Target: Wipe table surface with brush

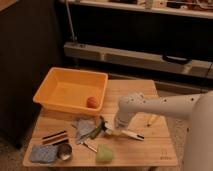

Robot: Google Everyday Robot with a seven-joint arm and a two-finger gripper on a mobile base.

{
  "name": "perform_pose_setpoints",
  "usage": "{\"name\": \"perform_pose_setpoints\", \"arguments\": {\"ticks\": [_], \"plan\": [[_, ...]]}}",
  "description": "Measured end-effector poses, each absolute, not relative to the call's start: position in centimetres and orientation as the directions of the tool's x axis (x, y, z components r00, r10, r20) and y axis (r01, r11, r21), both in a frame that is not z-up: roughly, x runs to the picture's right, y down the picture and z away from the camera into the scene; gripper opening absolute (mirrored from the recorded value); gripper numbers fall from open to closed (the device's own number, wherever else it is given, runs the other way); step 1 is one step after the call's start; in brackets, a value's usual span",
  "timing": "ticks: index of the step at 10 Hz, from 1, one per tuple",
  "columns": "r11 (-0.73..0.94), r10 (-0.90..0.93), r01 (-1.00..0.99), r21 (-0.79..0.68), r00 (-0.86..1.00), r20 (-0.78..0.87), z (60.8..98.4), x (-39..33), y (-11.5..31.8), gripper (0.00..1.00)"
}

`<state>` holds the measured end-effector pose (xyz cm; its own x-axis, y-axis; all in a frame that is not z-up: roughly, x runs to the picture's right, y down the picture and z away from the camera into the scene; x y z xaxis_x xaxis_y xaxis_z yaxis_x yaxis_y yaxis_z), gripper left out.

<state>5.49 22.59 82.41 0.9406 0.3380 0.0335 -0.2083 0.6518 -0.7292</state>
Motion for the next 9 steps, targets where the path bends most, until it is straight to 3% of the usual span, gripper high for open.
{"name": "perform_pose_setpoints", "arguments": {"ticks": [5,9], "plan": [[0.624,0.446,-0.354,-0.697,0.893,-0.054,88.7,11.0,15.9,0.0],[0.585,0.519,-0.469,-0.662,0.843,-0.138,88.7,17.6,15.8,0.0]]}}
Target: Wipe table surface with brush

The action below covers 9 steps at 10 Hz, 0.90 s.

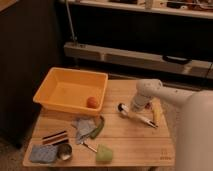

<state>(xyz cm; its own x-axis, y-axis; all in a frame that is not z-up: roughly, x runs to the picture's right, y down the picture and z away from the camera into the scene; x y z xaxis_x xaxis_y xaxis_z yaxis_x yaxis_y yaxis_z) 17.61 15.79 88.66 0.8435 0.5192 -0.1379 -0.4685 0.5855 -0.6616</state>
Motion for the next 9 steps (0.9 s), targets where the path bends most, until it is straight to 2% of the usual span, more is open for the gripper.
{"name": "perform_pose_setpoints", "arguments": {"ticks": [3,9], "plan": [[0.564,0.532,-0.487,-0.667,0.832,-0.157,86.2,20.3,18.2,0.0],[0.595,0.419,-0.386,-0.705,0.897,-0.138,81.0,15.3,24.4,0.0]]}}
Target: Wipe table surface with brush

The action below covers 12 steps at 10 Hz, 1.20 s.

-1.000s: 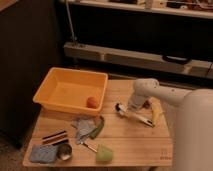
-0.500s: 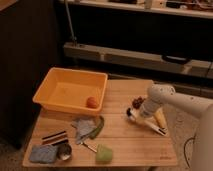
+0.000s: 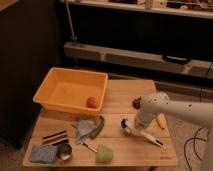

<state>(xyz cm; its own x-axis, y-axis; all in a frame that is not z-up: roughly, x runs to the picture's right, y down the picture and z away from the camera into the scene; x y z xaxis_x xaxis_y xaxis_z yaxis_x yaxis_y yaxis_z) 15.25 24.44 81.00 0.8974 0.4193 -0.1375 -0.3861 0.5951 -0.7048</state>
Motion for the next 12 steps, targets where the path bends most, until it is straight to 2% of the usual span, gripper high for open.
{"name": "perform_pose_setpoints", "arguments": {"ticks": [2,6,9,12], "plan": [[0.602,0.372,-0.325,-0.73,0.922,-0.104,80.8,12.0,26.0,0.0],[0.627,0.317,-0.209,-0.75,0.949,0.001,80.7,7.0,25.6,0.0],[0.648,0.321,-0.197,-0.735,0.947,0.03,82.3,5.6,23.1,0.0],[0.643,0.357,-0.254,-0.722,0.934,-0.01,86.4,7.4,19.2,0.0]]}}
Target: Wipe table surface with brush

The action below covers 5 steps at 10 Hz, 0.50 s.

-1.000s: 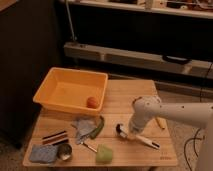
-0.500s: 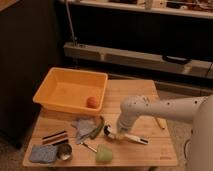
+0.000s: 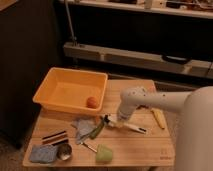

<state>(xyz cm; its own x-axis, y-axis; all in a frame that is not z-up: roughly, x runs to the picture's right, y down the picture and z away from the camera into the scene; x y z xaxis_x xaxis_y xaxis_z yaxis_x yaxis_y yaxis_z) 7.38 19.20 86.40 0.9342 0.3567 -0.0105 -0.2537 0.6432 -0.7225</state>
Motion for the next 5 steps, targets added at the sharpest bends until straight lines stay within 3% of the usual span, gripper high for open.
{"name": "perform_pose_setpoints", "arguments": {"ticks": [2,5], "plan": [[0.643,0.393,-0.298,-0.706,0.919,-0.031,88.4,8.5,17.1,0.0],[0.64,0.383,-0.293,-0.711,0.923,-0.036,88.0,8.7,17.3,0.0]]}}
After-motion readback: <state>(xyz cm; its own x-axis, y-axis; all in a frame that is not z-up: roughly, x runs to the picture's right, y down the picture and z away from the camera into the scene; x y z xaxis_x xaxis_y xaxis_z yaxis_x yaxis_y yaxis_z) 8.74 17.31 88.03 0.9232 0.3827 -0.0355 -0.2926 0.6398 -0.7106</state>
